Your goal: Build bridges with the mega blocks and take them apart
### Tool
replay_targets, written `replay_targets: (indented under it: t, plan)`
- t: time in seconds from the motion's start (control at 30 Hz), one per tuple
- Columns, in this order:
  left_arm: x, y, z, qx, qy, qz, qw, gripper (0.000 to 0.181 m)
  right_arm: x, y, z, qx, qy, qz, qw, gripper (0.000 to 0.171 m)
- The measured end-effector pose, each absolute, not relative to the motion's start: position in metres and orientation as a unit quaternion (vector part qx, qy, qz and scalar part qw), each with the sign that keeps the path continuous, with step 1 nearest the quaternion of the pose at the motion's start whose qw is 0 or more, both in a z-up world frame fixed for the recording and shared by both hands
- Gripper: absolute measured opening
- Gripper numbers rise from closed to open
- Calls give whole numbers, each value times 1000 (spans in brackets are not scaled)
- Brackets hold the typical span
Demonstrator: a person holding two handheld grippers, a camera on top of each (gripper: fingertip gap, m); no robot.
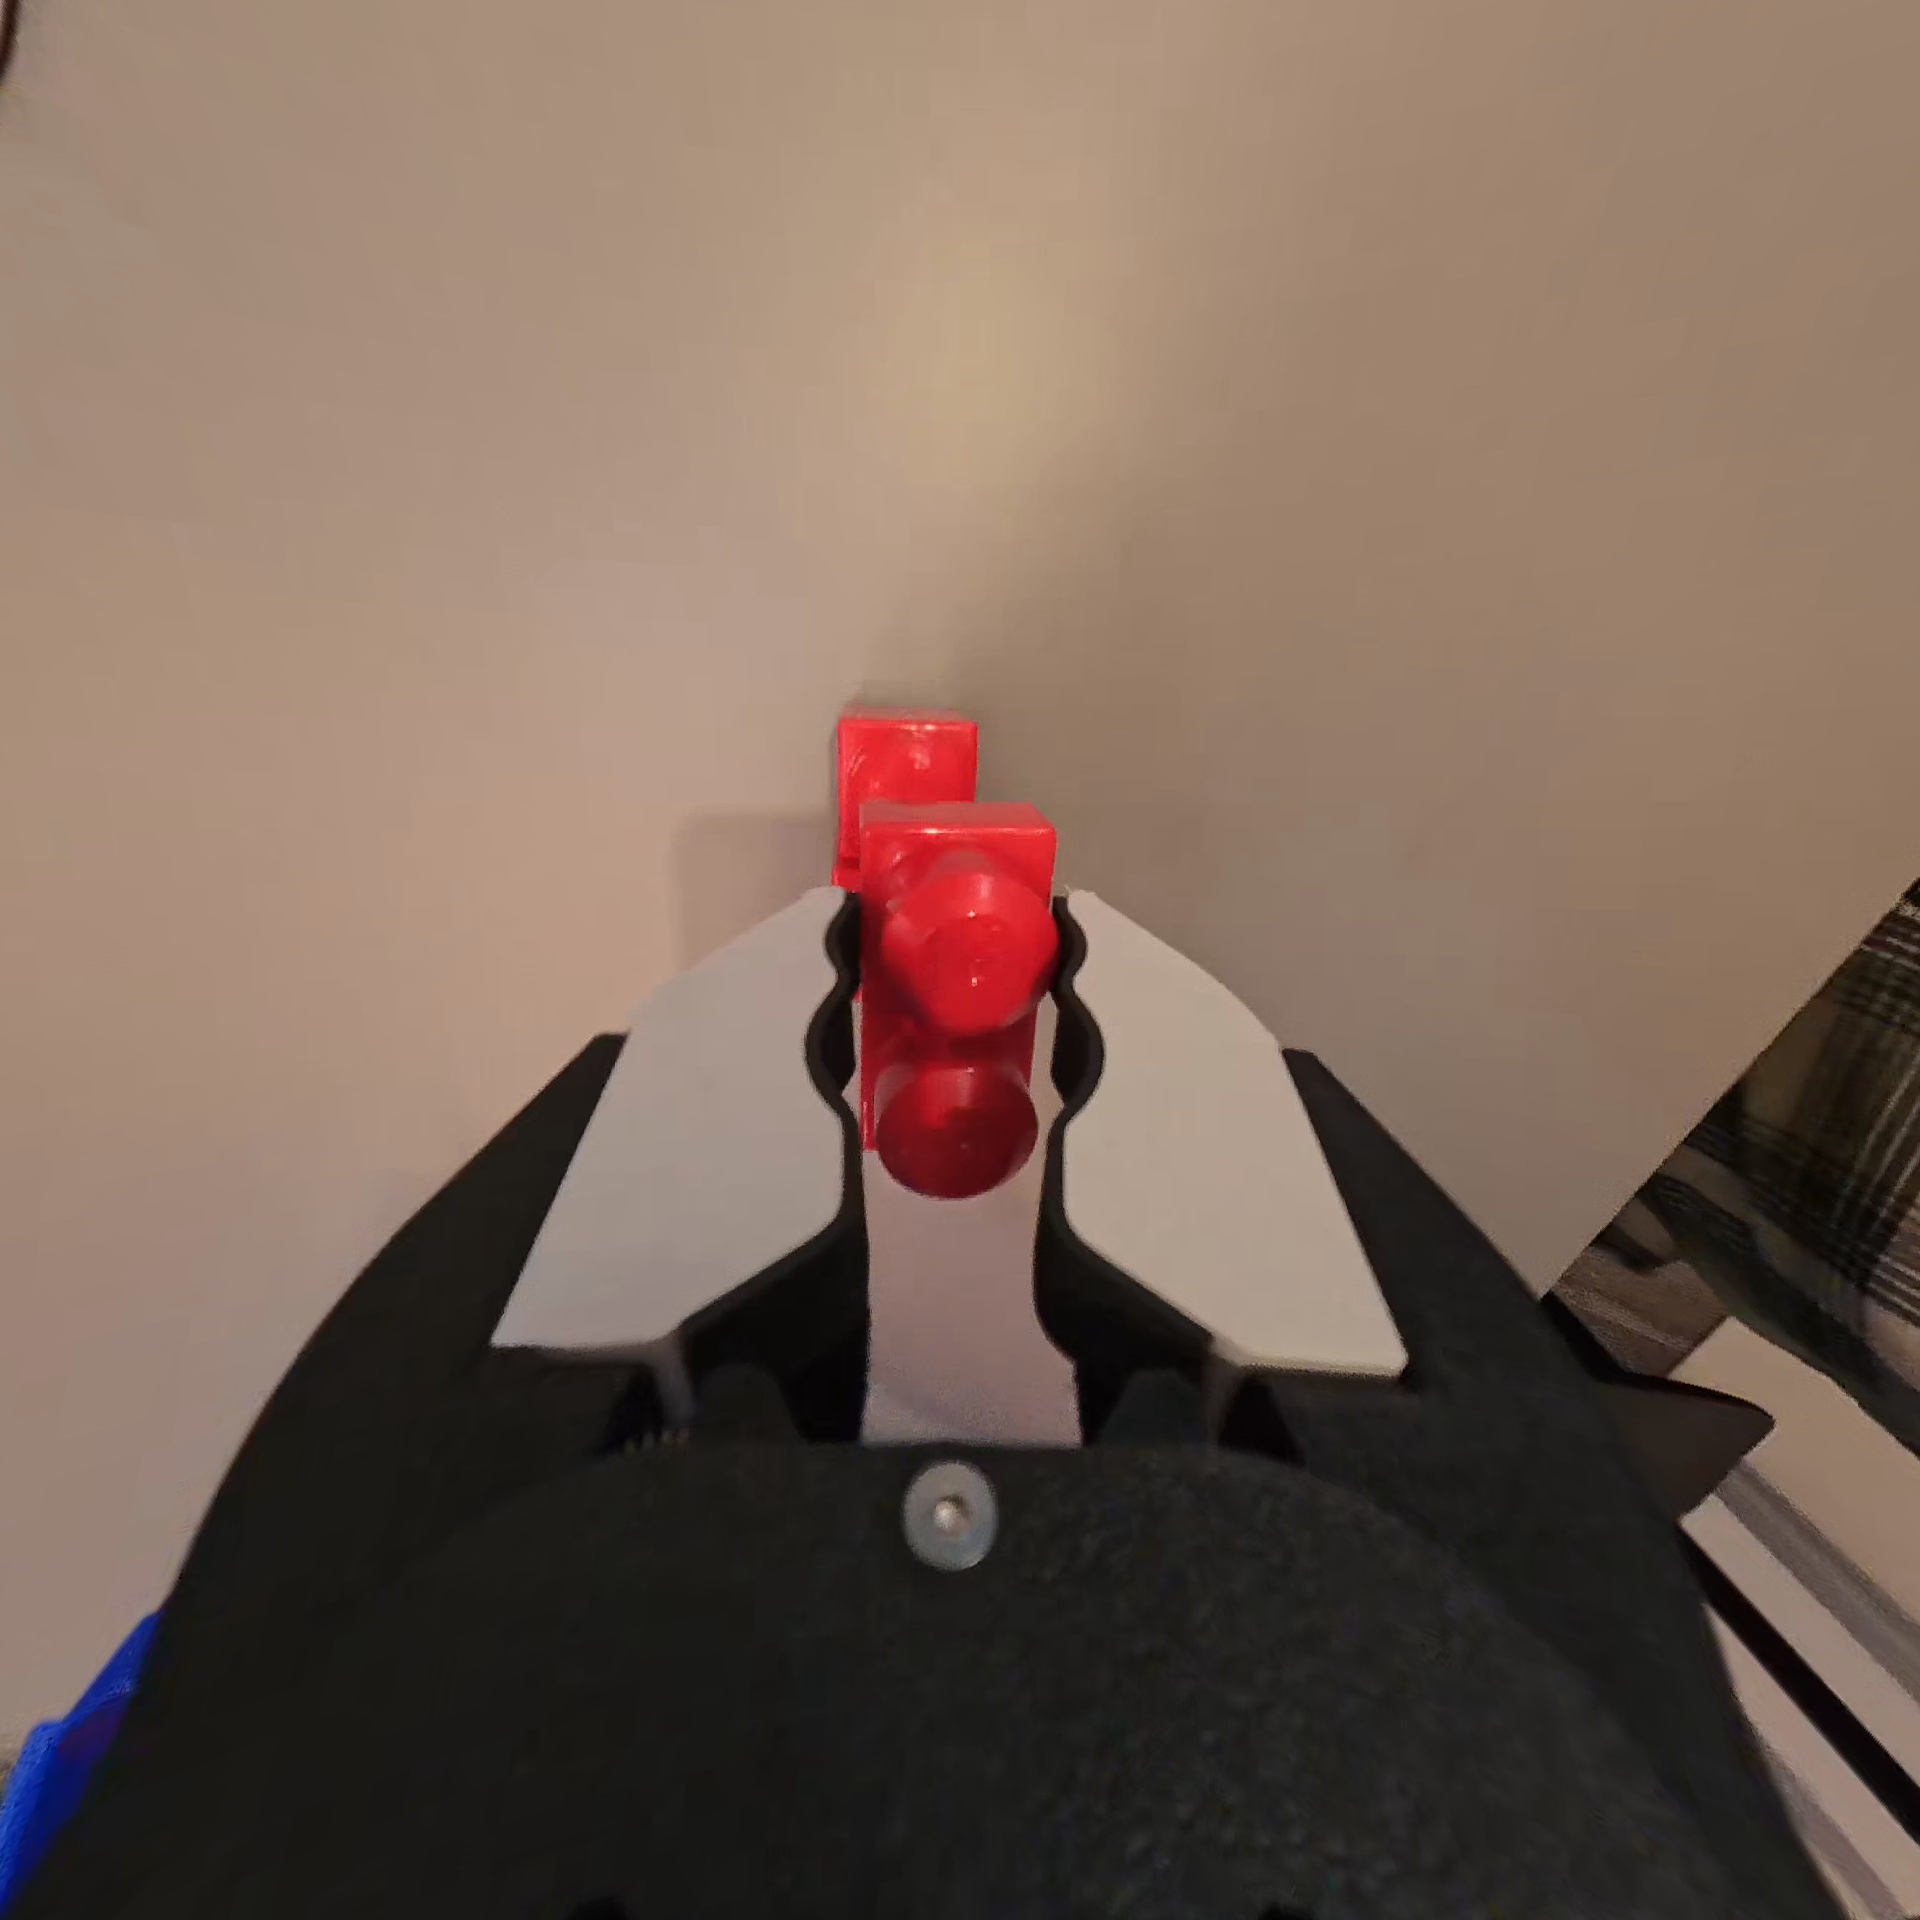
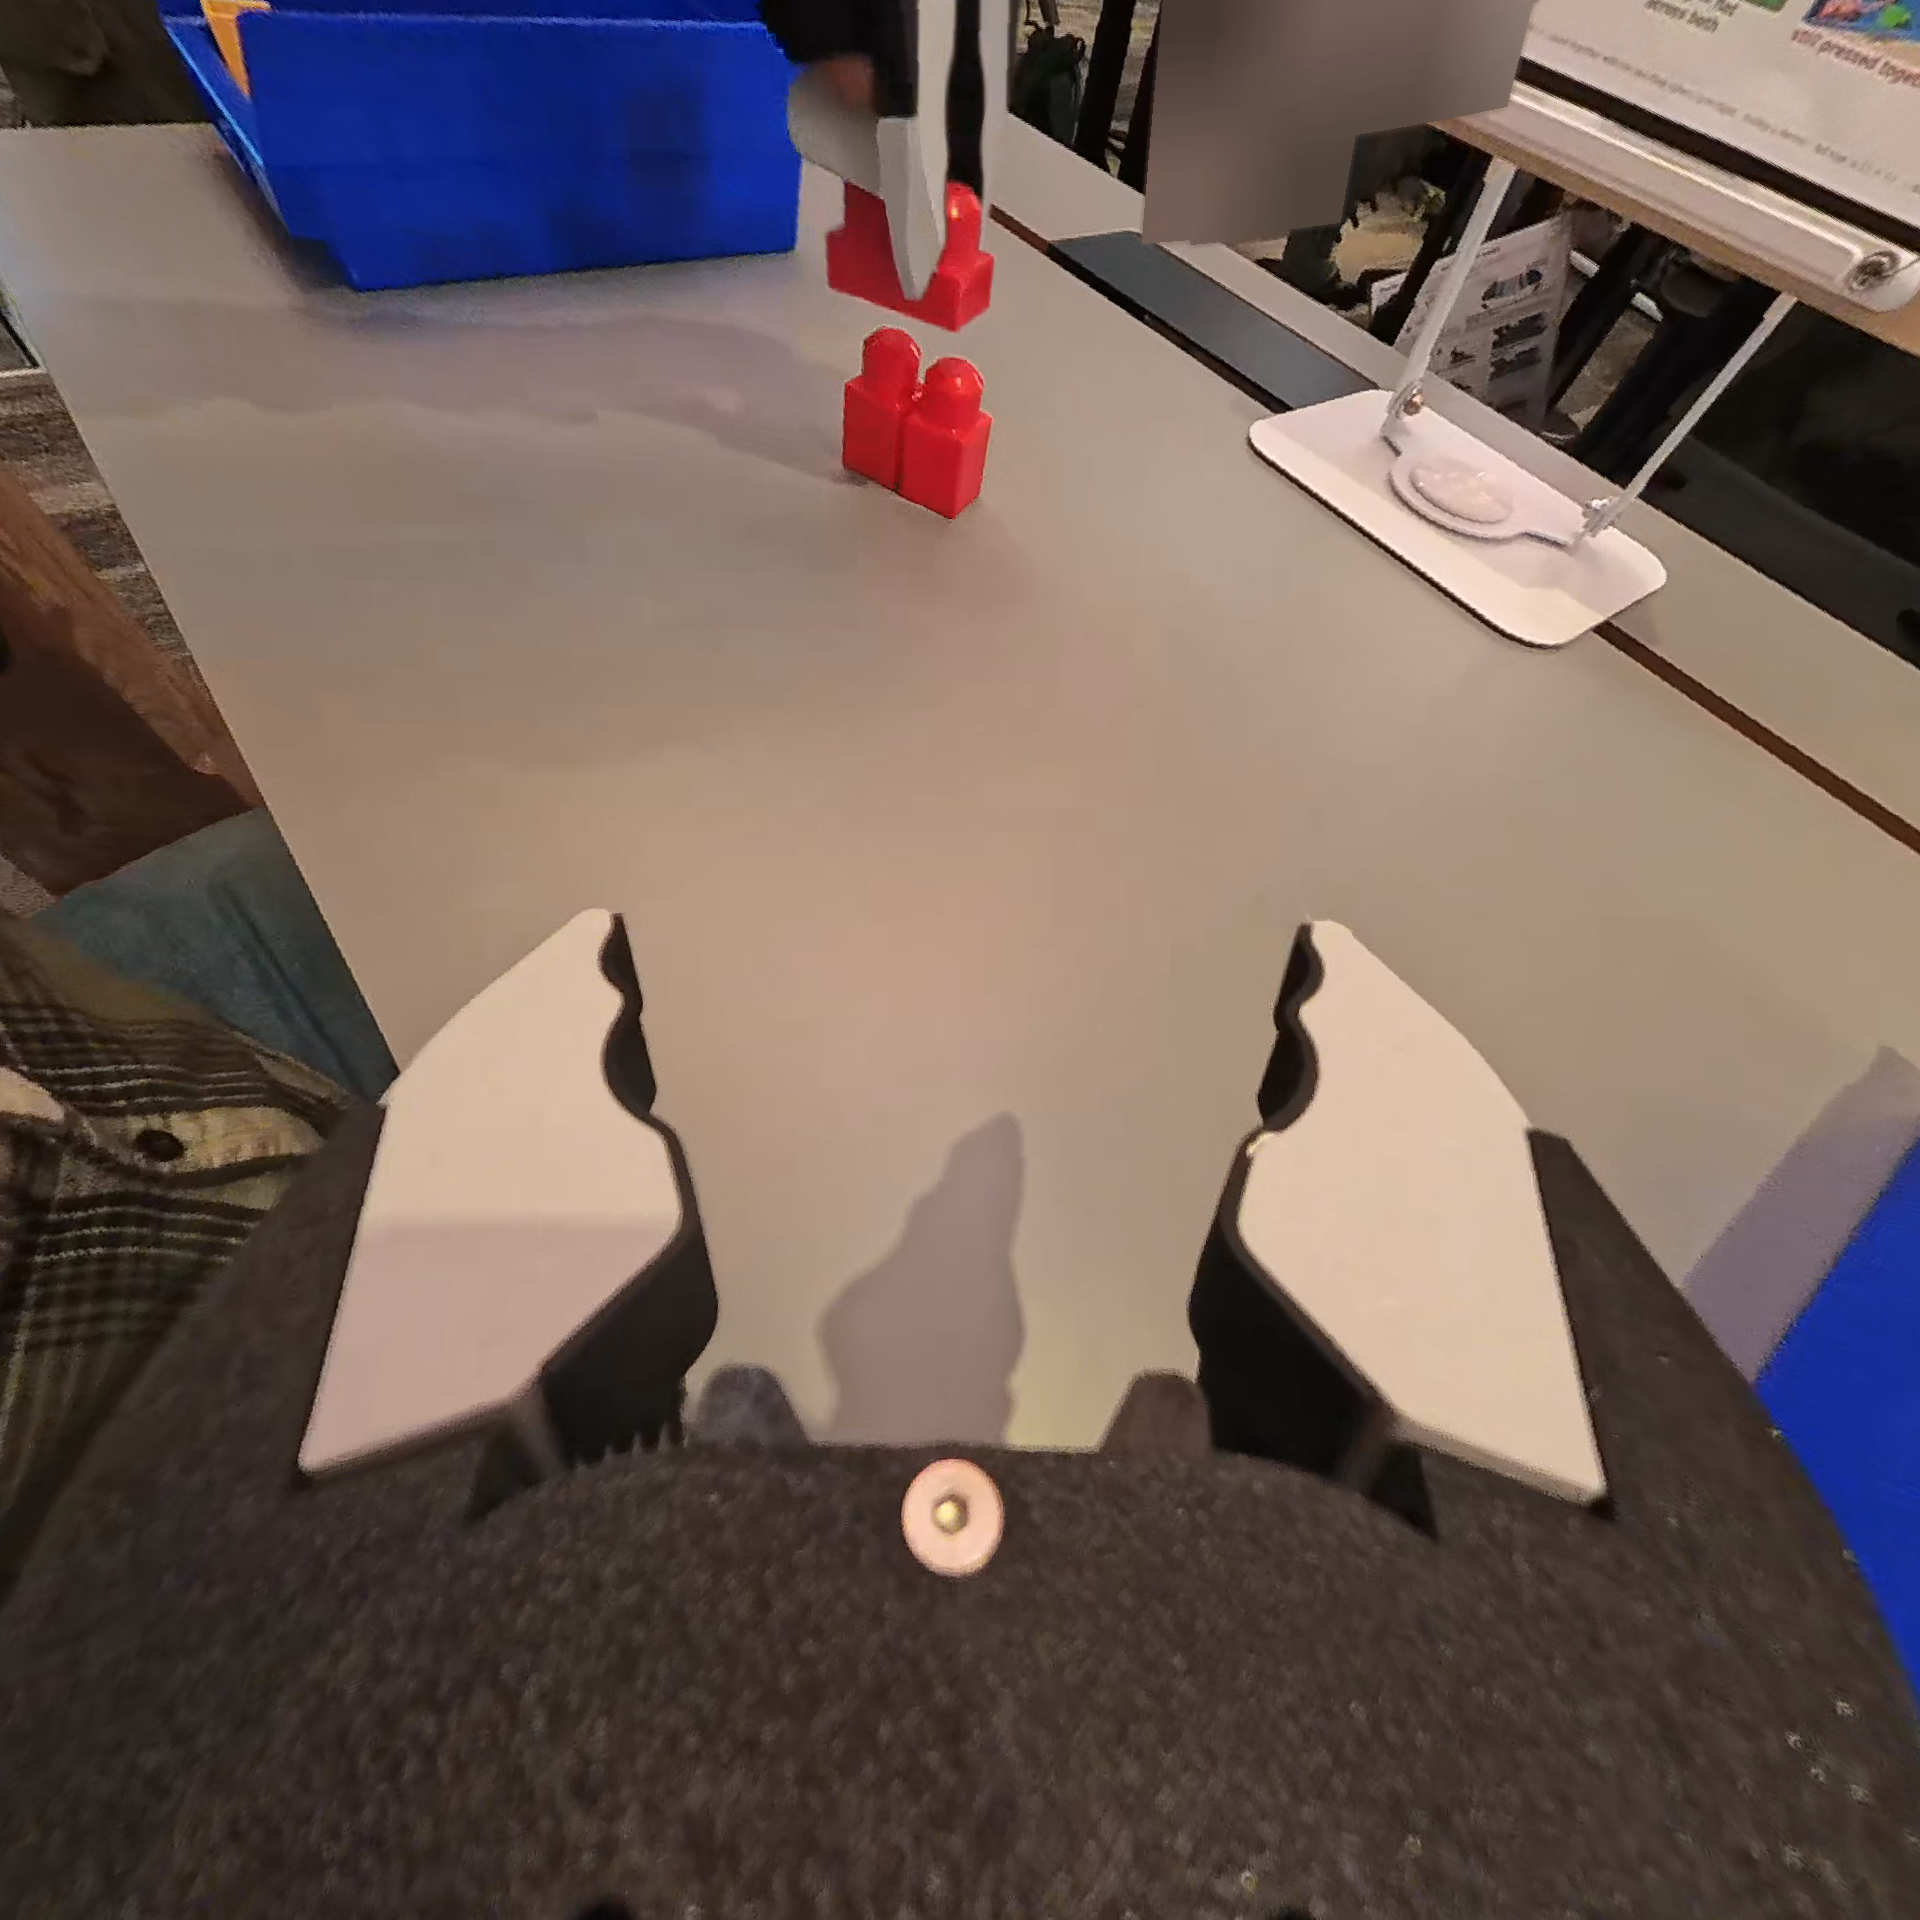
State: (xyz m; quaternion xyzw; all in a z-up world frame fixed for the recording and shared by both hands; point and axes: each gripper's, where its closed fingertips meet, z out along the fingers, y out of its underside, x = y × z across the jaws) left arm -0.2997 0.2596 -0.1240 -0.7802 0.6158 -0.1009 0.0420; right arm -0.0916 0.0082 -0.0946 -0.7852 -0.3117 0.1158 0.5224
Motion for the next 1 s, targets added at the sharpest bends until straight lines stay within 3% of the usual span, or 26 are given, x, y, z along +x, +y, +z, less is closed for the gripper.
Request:
replay_targets:
  t: [0.33,1.0]
  plan:
    - [-297,269,-145,-782,621,-52,23,34,-87,8,-97,-788,-309,114,520,115]
    - [-294,270,-164,-764,635,-106,49,34,-99,14,-105,-789,-320,124,509,115]
